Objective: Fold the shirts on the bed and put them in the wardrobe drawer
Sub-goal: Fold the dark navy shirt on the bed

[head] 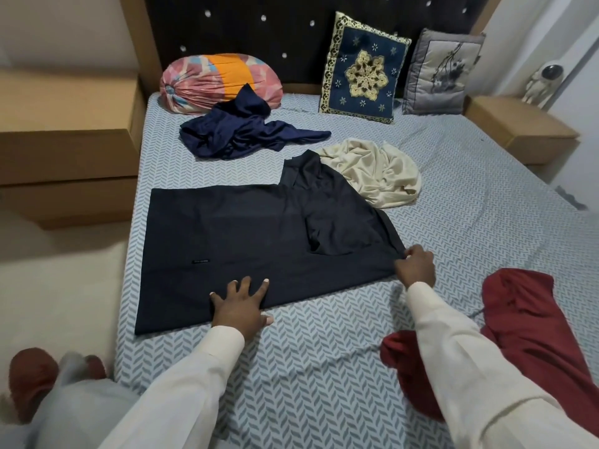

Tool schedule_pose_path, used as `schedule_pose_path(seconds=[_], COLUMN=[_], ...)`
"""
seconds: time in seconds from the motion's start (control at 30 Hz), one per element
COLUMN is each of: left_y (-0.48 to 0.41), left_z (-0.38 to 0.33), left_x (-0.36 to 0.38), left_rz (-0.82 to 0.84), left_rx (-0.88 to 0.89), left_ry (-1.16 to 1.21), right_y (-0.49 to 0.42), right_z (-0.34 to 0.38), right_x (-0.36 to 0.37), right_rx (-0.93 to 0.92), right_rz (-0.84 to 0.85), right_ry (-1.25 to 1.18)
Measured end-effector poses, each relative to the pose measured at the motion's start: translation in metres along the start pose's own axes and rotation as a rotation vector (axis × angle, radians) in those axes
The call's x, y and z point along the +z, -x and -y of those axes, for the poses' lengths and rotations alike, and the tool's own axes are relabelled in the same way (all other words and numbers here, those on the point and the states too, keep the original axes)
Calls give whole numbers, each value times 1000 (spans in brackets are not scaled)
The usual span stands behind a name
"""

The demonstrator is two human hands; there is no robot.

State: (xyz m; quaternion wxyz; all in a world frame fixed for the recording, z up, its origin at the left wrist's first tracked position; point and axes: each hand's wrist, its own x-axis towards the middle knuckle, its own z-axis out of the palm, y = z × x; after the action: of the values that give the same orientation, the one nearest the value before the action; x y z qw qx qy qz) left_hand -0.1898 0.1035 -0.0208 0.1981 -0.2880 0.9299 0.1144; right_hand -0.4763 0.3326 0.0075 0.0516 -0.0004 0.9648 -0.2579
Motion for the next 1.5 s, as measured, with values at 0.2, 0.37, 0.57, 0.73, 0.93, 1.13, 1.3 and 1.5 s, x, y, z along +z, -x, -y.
schedule_pose_path(seconds=[0.2,0.37,0.57,0.73,0.93,1.13,1.3,1.5], left_y=[8,-7,-18,-21,-27,-43,-83,-134], left_z=[36,102,142,142,145,140,157,167], left_x=[-4,8,26,19,-14,-33,-52,-84], left_rz=[-102,-187,-363,-249,-10,-219,-306,-245], left_rx=[92,-33,-48,-52,-42,-79,-145,-162], left_ry=[25,51,154,204,28,0,11,47], right_y=[76,67,55,64,69,39,8,-31], right_z=[75,107,117,122,150,172,215,262], right_x=[69,80,101,102,95,95,106,143], right_rx=[-509,-312,-222,-196,-183,-228,-409,-656], right_rz=[439,567,609,586,637,751,390,557], right_ry=[244,511,687,729,826,924,605,362])
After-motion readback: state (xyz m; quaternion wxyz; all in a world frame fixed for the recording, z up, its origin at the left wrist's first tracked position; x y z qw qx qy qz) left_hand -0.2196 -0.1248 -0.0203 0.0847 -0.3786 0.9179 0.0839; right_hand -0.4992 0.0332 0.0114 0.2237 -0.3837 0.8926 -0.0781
